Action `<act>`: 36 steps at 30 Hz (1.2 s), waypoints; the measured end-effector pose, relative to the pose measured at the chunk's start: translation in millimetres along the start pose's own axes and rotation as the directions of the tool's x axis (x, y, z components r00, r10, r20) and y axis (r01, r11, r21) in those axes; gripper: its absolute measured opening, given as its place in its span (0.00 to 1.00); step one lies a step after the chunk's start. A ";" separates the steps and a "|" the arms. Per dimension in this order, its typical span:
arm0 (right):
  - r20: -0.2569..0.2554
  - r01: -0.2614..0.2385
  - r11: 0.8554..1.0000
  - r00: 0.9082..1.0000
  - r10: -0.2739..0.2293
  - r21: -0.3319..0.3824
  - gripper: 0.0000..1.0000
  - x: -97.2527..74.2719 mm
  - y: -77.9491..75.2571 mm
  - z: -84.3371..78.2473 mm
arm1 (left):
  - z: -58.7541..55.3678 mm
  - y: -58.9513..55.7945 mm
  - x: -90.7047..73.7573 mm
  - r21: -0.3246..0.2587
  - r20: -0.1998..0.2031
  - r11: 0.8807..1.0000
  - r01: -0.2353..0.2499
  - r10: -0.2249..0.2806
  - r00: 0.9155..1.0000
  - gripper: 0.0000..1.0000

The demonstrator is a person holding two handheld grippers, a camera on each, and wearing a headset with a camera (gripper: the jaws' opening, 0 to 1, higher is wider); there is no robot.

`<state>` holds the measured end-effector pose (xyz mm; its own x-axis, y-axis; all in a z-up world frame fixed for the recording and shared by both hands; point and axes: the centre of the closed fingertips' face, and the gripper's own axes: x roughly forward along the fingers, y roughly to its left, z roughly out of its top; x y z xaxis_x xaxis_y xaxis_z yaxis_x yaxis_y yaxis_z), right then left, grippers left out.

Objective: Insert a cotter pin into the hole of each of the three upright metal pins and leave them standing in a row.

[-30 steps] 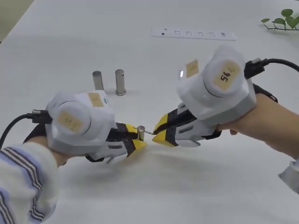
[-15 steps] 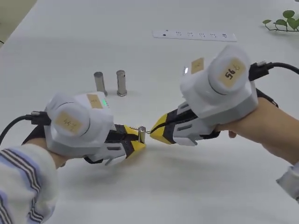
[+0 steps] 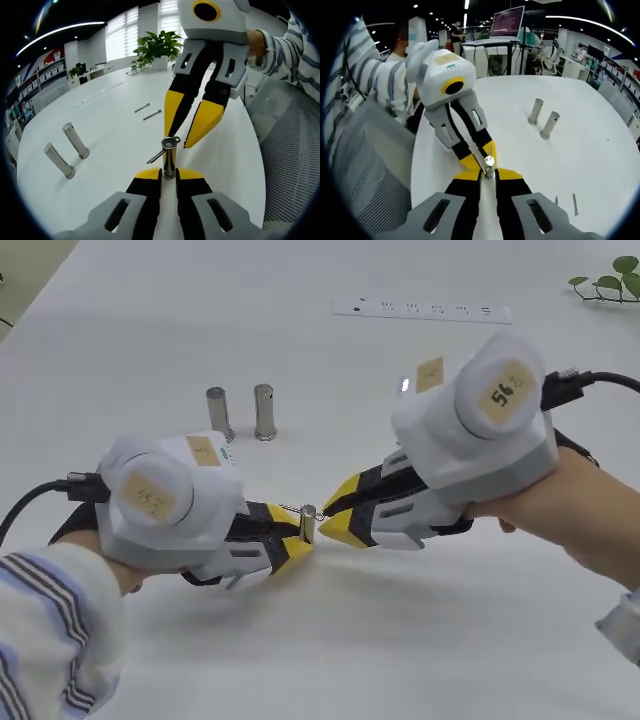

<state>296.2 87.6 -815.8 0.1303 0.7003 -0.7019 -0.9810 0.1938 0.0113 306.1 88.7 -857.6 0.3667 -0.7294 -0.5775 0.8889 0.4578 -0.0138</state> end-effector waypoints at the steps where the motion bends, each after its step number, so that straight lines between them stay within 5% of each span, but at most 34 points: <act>1: 0.004 0.002 1.000 1.000 -0.002 0.002 0.13 0.6 0.0 1.0 | -0.3 0.0 -0.5 -0.003 0.001 1.000 0.000 0.000 1.000 0.10; 17: 0.035 0.007 0.999 0.999 -0.009 0.036 0.14 16.6 -4.7 6.2 | -11.1 -3.0 -15.0 -0.001 0.009 1.000 -0.003 0.003 1.000 0.34; 22: 0.030 0.008 1.000 1.000 -0.008 0.024 0.13 22.5 -4.0 7.2 | -17.6 -2.7 -19.9 -0.054 0.013 0.999 -0.003 0.004 1.000 0.45; 25: 0.025 0.011 1.000 1.000 -0.011 0.026 0.13 23.9 -4.8 6.5 | -14.4 -2.6 -25.5 -0.126 0.073 0.992 -0.018 0.027 0.997 0.51; 36: 0.016 -0.005 1.000 1.000 0.005 0.016 0.11 24.0 -4.9 4.1 | -24.1 -0.2 -39.1 -0.182 0.074 0.982 -0.045 0.059 0.995 0.60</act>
<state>304.7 106.3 -829.8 0.1280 0.7122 -0.6902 -0.9791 0.2016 0.0265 284.9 129.3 -854.6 0.4381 -0.7365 -0.5154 0.8068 0.5750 -0.1358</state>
